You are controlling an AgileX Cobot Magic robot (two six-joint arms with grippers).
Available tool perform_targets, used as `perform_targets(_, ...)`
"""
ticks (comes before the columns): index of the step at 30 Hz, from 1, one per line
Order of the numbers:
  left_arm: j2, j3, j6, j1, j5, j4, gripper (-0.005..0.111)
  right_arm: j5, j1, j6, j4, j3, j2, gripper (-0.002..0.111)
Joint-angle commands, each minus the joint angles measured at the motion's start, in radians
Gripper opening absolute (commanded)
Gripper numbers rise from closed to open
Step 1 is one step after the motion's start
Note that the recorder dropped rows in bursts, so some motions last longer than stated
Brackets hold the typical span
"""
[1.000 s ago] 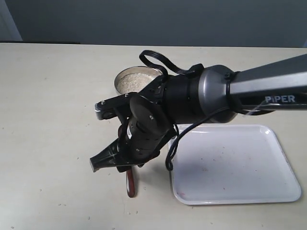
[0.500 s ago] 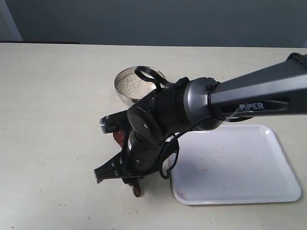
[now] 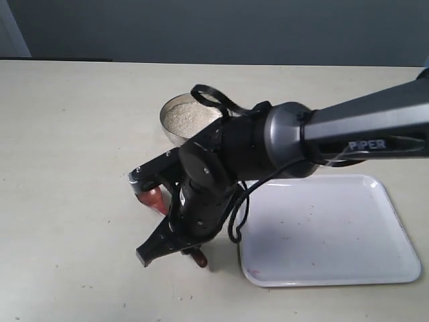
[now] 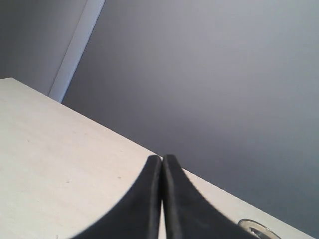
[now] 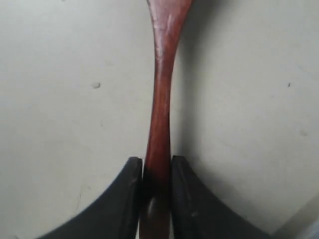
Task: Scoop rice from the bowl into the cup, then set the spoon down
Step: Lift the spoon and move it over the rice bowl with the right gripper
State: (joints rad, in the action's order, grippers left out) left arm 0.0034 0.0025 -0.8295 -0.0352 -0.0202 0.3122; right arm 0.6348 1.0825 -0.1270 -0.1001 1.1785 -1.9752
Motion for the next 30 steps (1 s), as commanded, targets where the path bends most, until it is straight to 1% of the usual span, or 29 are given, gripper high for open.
perform_targets(1,-0.003,-0.003,0.001,0.003,0.013,0.004,0.0,0.013,-0.004,0.104,0.107,0.003,0.106,-0.001)
perform_targets(4,-0.003,-0.003,0.001,0.003,0.013,0.004,0.0,0.075,-0.004,0.104,0.266,0.041,0.16,-0.001)
perform_targets(6,-0.003,-0.003,0.001,0.003,0.013,0.004,0.0,0.175,-0.004,0.104,0.408,0.1,0.169,-0.001)
perform_targets(10,-0.003,-0.003,0.001,0.003,0.013,0.004,0.0,0.36,-0.004,0.112,0.617,0.229,0.155,-0.001)
perform_targets(12,-0.003,-0.003,0.001,0.003,0.013,0.004,0.0,0.434,-0.008,0.153,0.698,0.295,0.136,-0.001)
perform_targets(18,-0.003,-0.003,0.001,0.003,0.013,0.004,0.0,0.586,-0.059,0.298,0.773,0.446,0.036,-0.001)
perform_targets(23,-0.003,-0.003,0.001,0.003,0.013,0.004,0.0,0.586,-0.116,0.332,0.794,0.468,-0.041,-0.001)
perform_targets(30,-0.003,-0.003,0.001,0.003,0.013,0.004,0.0,0.563,-0.129,0.335,0.842,0.468,-0.126,-0.001)
